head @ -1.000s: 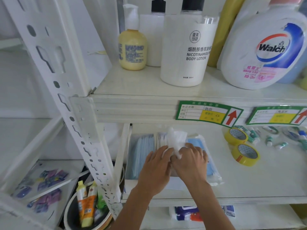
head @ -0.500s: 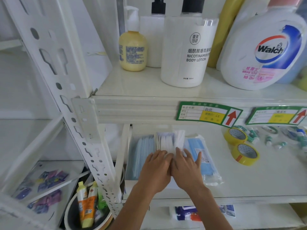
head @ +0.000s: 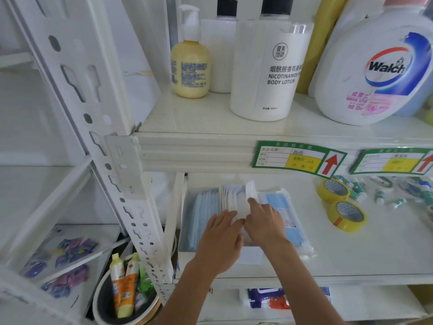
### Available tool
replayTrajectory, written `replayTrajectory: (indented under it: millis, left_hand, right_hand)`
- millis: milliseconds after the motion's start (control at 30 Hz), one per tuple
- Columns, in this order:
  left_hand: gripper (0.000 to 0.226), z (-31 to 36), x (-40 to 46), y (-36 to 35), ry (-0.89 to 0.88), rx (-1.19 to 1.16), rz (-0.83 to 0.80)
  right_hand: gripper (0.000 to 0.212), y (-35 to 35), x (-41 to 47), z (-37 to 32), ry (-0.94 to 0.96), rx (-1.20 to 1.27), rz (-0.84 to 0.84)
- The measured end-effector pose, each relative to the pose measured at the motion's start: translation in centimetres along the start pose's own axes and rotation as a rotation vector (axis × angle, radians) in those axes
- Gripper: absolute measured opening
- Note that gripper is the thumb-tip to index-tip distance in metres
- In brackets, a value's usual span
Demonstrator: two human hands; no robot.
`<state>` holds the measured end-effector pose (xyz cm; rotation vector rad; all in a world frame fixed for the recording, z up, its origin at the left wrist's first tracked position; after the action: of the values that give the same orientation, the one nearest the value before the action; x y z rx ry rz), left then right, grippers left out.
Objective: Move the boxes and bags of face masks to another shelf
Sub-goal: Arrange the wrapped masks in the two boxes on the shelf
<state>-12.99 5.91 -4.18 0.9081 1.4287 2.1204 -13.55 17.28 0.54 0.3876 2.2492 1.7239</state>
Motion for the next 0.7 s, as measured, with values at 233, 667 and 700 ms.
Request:
replayTrajectory:
  millis: [233, 667, 700]
  left_hand:
    - [0.036, 0.2, -0.1, 0.4, 0.001, -0.03, 0.021]
    - [0.048, -0.5, -0.4, 0.8, 0.039, -0.185, 0.069]
    - [0.052, -0.5, -0.4, 0.7, 0.036, -0.183, 0.055]
  right_hand:
    - [0.084, -1.3, -1.5, -0.6, -0.033, 0.151, 0.042]
    - [0.07, -3.1, 0.0, 1.1, -0.242, 0.825, -0.136]
    - [0.068, -3.2, -0.1, 1.2, -0.236, 0.844, -0.152]
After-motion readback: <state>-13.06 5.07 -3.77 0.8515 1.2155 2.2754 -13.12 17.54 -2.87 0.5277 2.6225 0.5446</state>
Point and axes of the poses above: each hand's wrist, its own x-axis towards the middle knuckle, its own y-axis out of the back of the hand, z = x × y, the point moved 8 cm from there along x, towards the middle knuckle, and after that the axes turned 7 degrees about -y, right-handed, at the moved point
